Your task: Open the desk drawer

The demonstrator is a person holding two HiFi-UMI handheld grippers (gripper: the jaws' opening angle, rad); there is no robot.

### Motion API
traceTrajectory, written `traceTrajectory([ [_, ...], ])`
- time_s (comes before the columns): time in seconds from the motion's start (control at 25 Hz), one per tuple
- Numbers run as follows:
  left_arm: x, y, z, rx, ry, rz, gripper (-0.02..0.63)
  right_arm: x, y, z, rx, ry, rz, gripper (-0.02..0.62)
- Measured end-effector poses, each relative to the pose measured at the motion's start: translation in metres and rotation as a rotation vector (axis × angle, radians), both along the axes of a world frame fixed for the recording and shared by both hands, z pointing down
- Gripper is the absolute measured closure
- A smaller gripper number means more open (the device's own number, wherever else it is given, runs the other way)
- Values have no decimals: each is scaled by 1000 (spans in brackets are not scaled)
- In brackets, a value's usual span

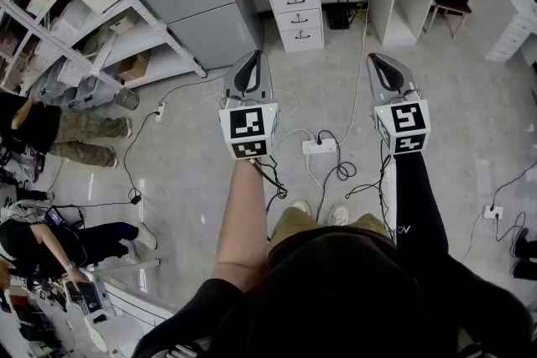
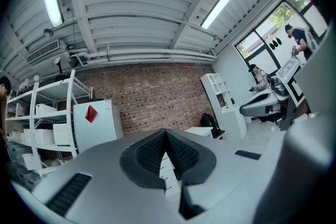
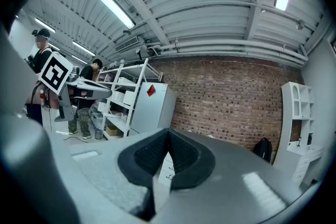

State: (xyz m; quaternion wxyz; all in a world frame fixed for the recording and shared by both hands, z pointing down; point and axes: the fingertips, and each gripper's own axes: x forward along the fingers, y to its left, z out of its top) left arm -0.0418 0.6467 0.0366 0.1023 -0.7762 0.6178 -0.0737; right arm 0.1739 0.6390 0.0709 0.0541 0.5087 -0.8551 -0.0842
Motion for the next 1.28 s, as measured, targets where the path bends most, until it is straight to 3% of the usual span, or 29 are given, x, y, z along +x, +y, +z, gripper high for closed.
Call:
traceTrajectory([
  [0.56, 14, 14, 3, 36, 31, 22, 586, 17, 8, -5, 31, -23, 12, 595],
  [0.64, 19, 13, 2, 40, 55, 64, 398, 23, 6, -5, 24, -47, 18, 595],
  [0.8, 26, 11, 9, 23, 103, 112, 188, 28, 5, -5, 24, -54, 19, 595],
  [0.92, 30, 10, 18, 0, 119, 124, 138, 28, 7, -4, 27, -53, 13, 595],
  [1.16, 44, 3, 30, -41, 141, 156, 129, 34, 2, 7, 10, -69, 16, 595],
  [1.28, 47, -2, 35, -52, 106, 159, 130, 34, -2, 15, -2, -68, 13, 595],
])
